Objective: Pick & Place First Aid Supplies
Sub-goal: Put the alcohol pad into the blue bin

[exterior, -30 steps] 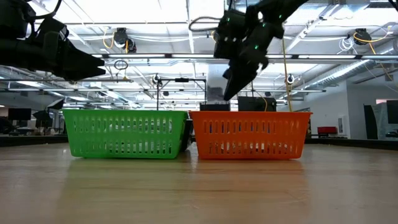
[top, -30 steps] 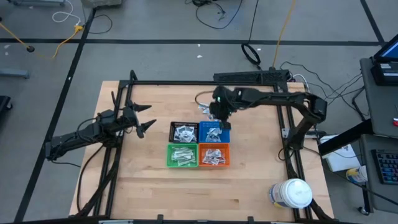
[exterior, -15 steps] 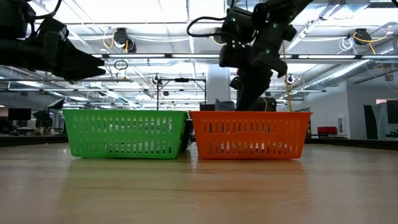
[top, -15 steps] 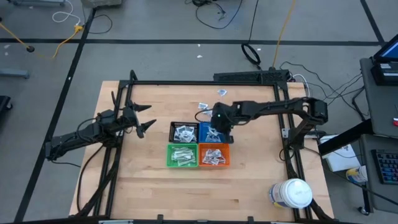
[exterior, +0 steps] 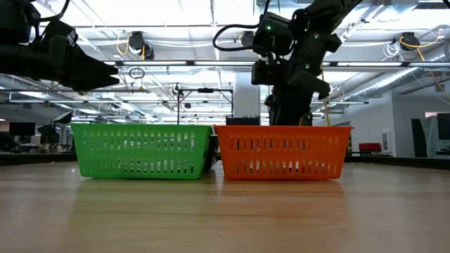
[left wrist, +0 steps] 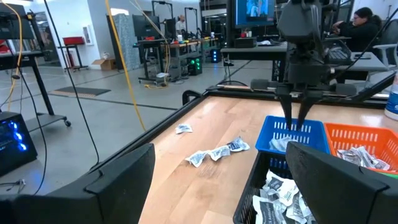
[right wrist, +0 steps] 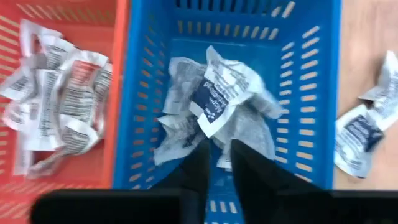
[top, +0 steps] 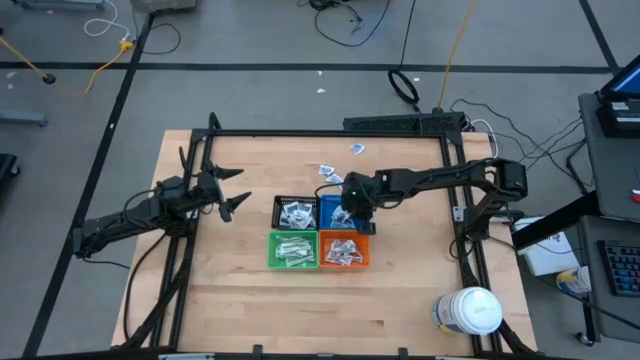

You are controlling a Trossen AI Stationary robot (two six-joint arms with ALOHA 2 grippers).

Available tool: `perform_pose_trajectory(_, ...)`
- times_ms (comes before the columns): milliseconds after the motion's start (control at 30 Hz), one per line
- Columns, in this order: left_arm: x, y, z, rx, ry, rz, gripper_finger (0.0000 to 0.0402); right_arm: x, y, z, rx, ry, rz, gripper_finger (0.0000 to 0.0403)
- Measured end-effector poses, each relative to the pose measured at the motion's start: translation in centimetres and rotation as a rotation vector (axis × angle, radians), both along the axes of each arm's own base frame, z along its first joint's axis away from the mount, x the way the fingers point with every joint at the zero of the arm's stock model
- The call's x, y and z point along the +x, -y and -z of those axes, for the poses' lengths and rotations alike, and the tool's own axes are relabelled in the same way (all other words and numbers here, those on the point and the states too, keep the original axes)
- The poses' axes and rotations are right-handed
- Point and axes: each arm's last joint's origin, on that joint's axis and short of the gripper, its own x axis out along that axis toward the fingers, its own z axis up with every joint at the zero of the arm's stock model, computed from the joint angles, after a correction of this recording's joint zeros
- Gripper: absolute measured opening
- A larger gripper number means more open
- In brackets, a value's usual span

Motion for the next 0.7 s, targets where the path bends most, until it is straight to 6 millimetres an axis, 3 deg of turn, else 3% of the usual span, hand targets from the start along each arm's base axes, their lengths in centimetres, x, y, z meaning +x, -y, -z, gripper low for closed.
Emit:
perform_pose_trajectory(167,0.0,0.0,0.0,0.000,0.000,0.000,0.0365,0.0,-0.1,0.0,0.023,0.002,0.003,0.0129)
perform_pose_trajectory(300,0.0,0.0,0.0,0.000,0.000,0.000,0.0365,-0.6,0.0,-1.8,-0.011,0.047,-0.047,0.0174)
perform_pose_trajectory(500,0.0,0.0,0.0,0.000,0.001,0.000,0.0365,-1.5,0.5,-4.0,-0.069,0.125,-0.104,0.0197)
perform_pose_trajectory(700,0.0,0.0,0.0,0.000,0.000,0.000,0.0365,-2.1,2.2,-4.5,-0.117,0.139,-0.113,0.0197)
